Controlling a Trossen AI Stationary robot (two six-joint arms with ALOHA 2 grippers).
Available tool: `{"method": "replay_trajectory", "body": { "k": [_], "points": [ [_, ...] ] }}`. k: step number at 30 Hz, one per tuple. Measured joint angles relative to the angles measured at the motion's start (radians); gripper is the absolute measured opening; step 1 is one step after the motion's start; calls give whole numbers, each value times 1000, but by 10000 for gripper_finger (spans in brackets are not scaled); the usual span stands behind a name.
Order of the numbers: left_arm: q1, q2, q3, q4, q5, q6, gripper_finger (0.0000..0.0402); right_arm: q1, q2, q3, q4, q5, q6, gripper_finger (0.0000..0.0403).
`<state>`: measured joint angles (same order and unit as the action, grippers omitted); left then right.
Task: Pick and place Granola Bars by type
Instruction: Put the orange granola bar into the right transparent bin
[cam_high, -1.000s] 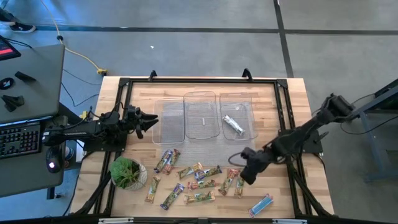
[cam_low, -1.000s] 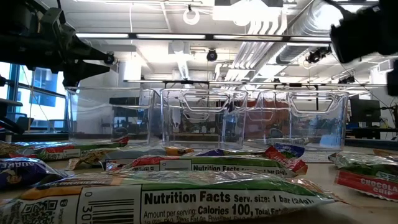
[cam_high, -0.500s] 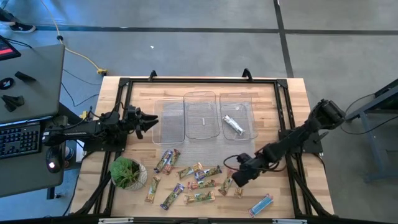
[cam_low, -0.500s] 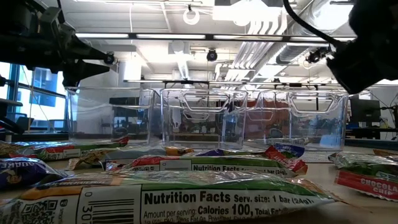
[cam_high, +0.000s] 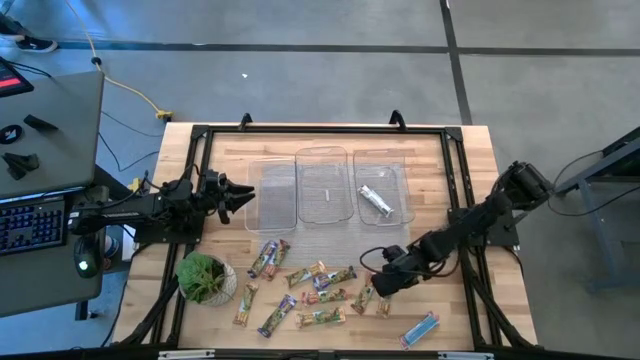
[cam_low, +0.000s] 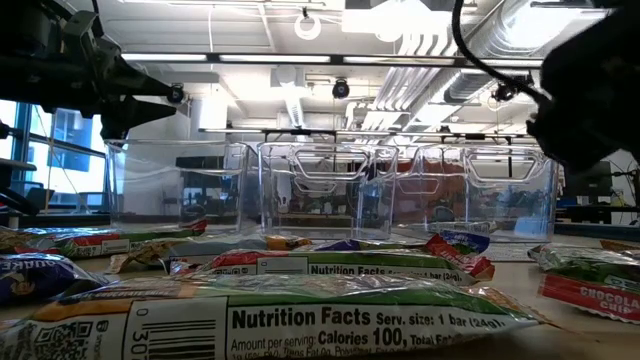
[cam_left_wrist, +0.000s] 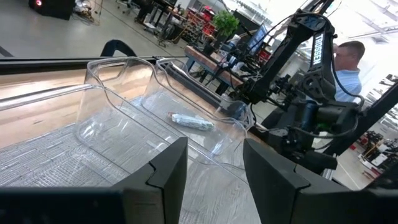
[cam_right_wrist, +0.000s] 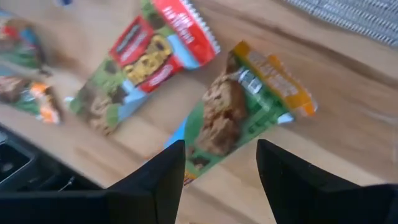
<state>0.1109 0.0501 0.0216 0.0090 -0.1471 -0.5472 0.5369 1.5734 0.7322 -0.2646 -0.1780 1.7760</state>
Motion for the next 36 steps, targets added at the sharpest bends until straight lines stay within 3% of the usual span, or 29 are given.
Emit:
{"method": "replay_trajectory", "body": {
  "k": [11,18,28,36],
  "points": [
    [0,0,0,0,-1,0,149,-54,65,2,61,-32,-48,184],
    [0,0,0,0,-1,0,149,-77,67,2,66,20,-82,180],
    [0,0,0,0,-4,0,149,-155,68,2,32,40,-270,128],
    [0,0,0,0,-5,0,149,-202,69,18,6,23,-408,122]
  ]
}}
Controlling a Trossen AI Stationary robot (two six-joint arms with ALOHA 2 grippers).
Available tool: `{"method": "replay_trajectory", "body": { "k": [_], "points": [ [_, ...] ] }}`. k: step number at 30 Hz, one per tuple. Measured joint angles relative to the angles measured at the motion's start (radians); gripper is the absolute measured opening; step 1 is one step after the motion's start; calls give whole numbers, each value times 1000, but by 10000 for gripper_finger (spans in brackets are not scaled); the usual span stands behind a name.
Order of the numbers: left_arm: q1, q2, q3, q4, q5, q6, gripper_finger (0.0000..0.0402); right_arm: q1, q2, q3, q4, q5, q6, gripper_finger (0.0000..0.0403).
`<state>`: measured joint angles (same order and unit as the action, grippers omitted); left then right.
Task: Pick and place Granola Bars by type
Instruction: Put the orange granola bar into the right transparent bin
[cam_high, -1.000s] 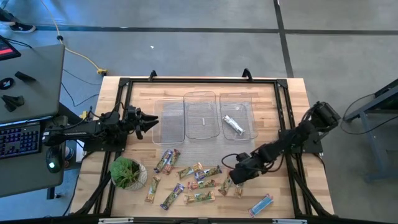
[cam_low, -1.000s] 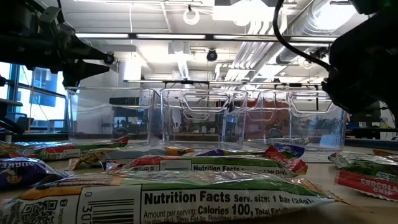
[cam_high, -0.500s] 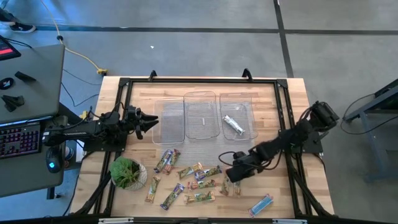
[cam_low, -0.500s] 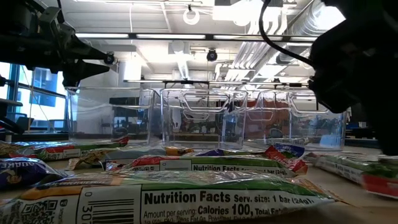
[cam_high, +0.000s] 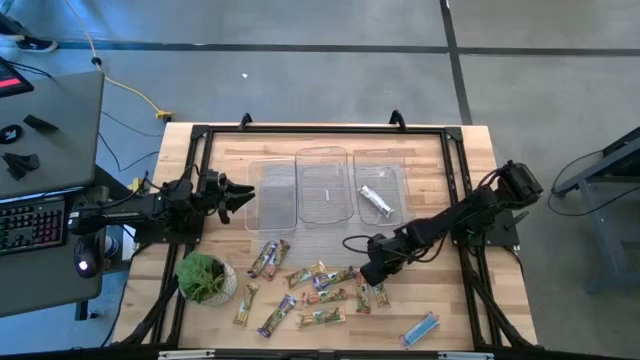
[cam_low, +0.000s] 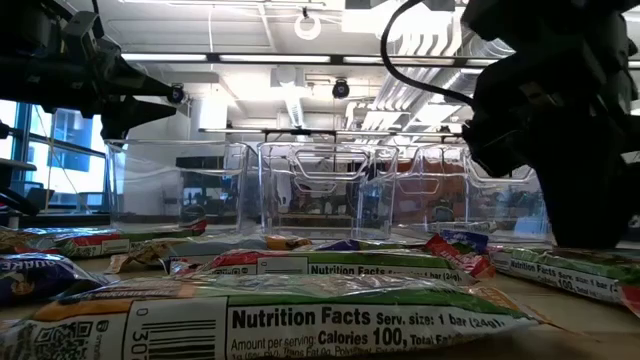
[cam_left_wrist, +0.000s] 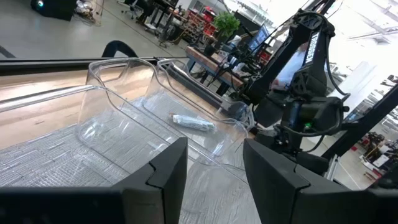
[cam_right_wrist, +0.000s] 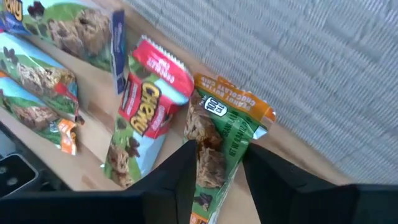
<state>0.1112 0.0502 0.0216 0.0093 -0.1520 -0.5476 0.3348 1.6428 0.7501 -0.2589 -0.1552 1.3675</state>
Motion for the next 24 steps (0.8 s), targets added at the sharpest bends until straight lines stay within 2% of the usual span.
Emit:
{"method": "replay_trajectory", "body": {
  "k": [5,14,24],
  "points": [
    [0,0,0,0,0,0,149,-22,1,20,-18,19,-79,98],
    [0,0,0,0,0,0,149,-25,3,61,-19,35,-149,7],
    [0,0,0,0,0,-1,149,-23,-19,61,-19,27,-157,1]
  ]
}}
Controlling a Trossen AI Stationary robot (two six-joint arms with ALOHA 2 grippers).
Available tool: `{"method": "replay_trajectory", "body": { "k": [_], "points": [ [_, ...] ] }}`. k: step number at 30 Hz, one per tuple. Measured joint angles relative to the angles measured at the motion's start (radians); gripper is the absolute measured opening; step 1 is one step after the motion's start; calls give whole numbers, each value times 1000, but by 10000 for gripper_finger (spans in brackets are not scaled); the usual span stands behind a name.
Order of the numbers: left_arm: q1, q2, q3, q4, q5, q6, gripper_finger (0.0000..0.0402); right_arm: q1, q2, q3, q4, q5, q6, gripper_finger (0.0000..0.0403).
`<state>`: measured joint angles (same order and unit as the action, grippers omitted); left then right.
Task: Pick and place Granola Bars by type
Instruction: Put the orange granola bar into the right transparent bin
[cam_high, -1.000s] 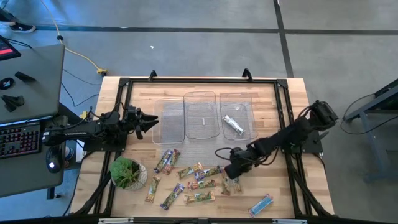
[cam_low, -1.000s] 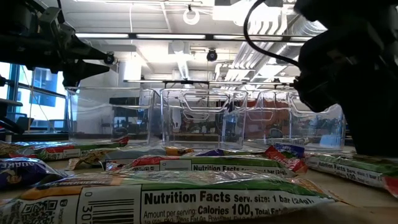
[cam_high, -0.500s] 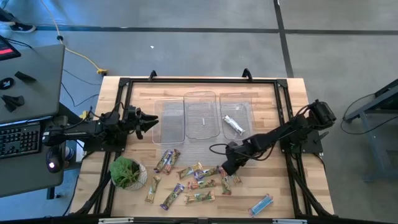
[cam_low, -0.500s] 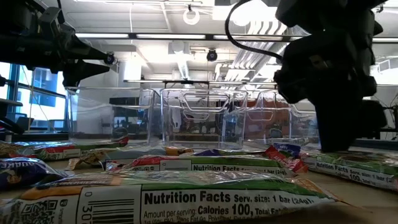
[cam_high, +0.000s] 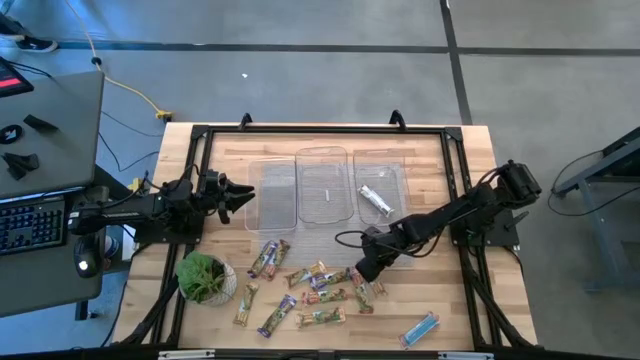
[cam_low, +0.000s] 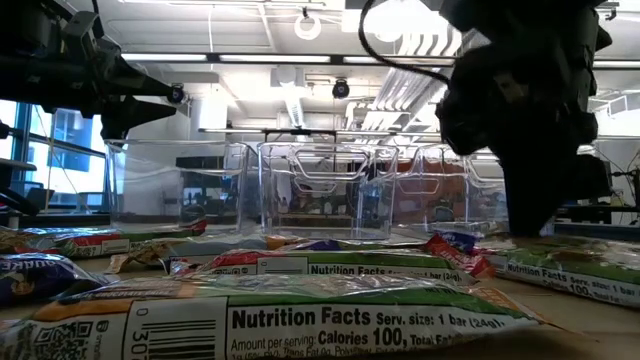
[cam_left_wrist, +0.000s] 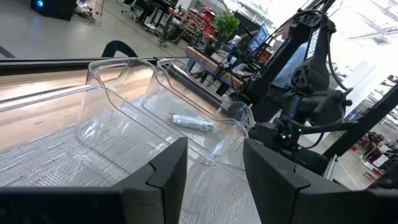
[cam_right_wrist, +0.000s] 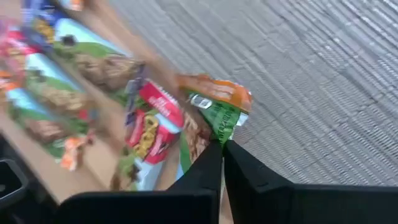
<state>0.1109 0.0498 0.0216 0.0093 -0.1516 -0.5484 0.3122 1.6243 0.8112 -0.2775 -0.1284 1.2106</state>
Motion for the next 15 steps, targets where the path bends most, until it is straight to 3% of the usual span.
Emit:
{"method": "replay_trajectory", "body": {
  "k": [7,15],
  "points": [
    [0,0,0,1,0,-5,149,2,-126,0,-31,54,-15,0],
    [0,0,0,5,-29,-7,149,2,-323,1,-229,253,-32,0]
  ]
}}
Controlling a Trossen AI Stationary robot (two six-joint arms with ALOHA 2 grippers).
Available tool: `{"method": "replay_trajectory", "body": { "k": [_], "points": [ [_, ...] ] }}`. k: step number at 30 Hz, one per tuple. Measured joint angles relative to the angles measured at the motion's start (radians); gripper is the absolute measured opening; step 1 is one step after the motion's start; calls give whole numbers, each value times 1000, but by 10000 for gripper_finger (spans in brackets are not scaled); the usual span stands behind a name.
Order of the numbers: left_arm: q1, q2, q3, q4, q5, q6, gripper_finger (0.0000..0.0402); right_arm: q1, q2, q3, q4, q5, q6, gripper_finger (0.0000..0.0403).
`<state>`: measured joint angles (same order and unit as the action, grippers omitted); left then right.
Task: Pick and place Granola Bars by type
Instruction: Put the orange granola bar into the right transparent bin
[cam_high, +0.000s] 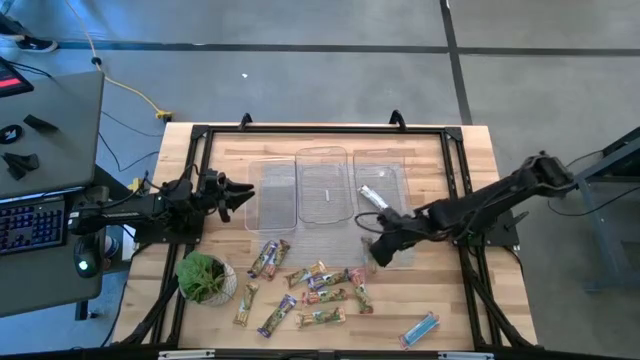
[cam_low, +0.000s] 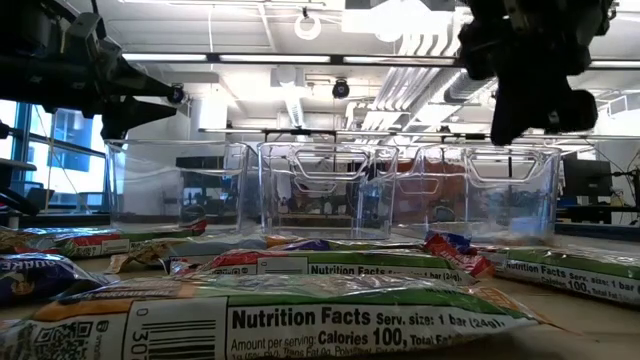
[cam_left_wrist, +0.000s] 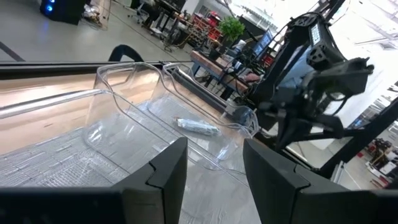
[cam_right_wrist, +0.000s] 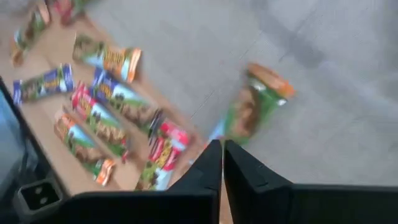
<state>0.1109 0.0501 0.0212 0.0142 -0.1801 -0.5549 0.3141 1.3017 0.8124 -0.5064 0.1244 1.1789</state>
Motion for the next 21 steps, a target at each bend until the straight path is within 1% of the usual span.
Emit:
{"method": "replay_trajectory", "body": {
  "k": [3,6,8,13,16,18,21],
  "points": [
    [0,0,0,2,-5,0,149,0,-55,0,-44,76,-23,0],
    [0,0,0,4,-9,-1,149,0,-77,0,-52,132,-83,0],
    [0,0,0,4,-9,-1,149,0,-73,0,-20,131,-168,0],
    [0,0,0,5,-12,-1,149,8,-37,0,163,121,-437,2],
    [0,0,0,5,-12,-1,149,23,3,0,243,110,-581,14],
    [0,0,0,5,-12,-1,149,32,39,0,268,88,-600,29],
    [0,0,0,5,-12,-1,149,49,109,0,266,44,-541,63]
  ]
}}
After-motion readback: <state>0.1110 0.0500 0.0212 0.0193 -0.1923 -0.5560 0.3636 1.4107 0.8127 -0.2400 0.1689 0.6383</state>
